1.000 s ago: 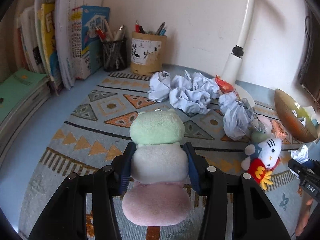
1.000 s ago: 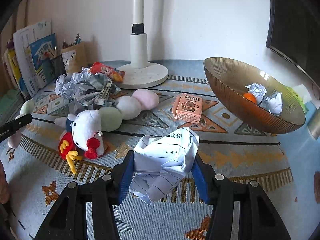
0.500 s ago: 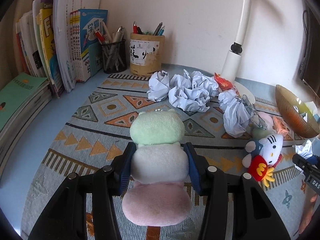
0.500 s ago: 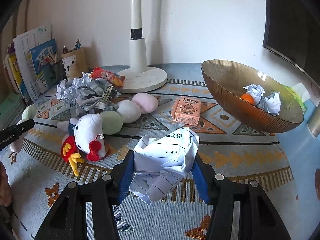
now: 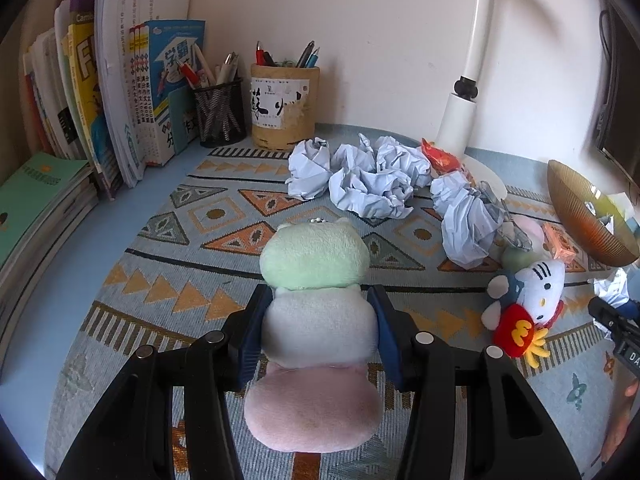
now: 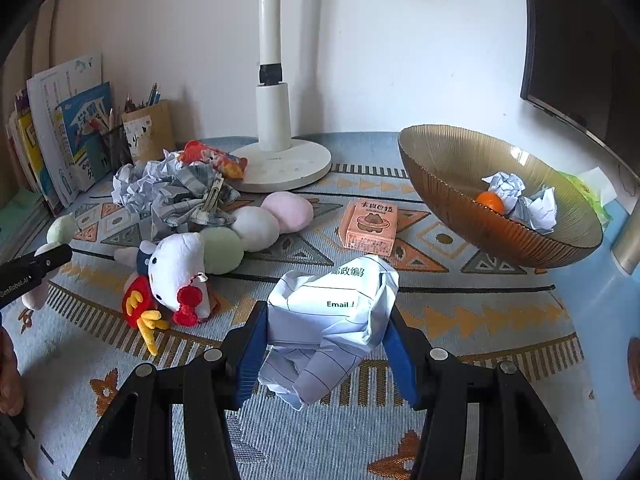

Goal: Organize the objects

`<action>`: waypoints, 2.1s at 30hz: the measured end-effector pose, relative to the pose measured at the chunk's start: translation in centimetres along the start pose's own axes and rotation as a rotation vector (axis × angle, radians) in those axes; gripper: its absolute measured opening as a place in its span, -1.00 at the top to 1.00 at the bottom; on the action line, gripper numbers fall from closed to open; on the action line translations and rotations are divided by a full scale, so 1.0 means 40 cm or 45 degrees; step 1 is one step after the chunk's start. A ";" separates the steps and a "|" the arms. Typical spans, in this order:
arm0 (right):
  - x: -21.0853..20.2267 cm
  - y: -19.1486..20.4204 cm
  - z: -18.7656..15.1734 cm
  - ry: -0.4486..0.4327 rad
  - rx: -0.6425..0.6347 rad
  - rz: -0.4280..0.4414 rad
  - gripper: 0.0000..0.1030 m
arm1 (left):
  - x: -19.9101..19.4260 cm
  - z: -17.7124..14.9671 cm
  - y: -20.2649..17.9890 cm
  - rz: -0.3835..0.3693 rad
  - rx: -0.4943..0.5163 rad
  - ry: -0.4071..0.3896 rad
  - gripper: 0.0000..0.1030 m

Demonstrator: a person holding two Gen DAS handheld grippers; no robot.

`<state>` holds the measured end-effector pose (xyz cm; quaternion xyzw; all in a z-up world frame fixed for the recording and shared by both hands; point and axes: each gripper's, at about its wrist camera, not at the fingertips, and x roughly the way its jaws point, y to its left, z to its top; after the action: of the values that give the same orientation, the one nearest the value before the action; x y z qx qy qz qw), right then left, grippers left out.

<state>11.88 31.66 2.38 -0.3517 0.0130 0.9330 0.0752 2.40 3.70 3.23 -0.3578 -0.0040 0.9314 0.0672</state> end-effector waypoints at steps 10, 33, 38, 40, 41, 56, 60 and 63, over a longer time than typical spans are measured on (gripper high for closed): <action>-0.002 -0.001 0.002 -0.021 -0.006 0.002 -0.04 | 0.010 -0.003 -0.026 0.051 0.075 0.039 0.09; -0.095 -0.226 -0.042 0.013 0.374 0.316 -0.04 | -0.141 0.086 -0.111 -0.229 0.099 0.023 0.11; -0.176 -0.457 0.071 -0.142 0.574 0.250 -0.04 | -0.146 0.242 -0.388 -0.530 0.194 0.017 0.11; -0.178 -0.525 0.134 -0.172 0.646 0.184 -0.05 | -0.110 0.288 -0.532 -0.638 0.258 0.037 0.11; -0.167 -0.550 0.155 -0.163 0.668 0.154 -0.05 | -0.098 0.297 -0.587 -0.660 0.281 0.032 0.10; -0.089 -0.538 0.067 0.011 0.601 0.228 -0.70 | -0.058 0.228 -0.558 -0.505 0.280 -0.032 -0.73; -0.081 -0.314 -0.013 0.066 0.320 0.298 -0.76 | -0.109 0.087 -0.310 -0.219 0.214 -0.095 -1.00; -0.041 -0.171 -0.033 0.059 0.108 0.162 -0.76 | -0.088 0.012 -0.130 0.018 0.109 -0.047 -0.99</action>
<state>14.96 38.12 2.67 -0.3682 0.0766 0.9261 0.0302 5.29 8.44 6.22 -0.3375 0.0371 0.9375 0.0759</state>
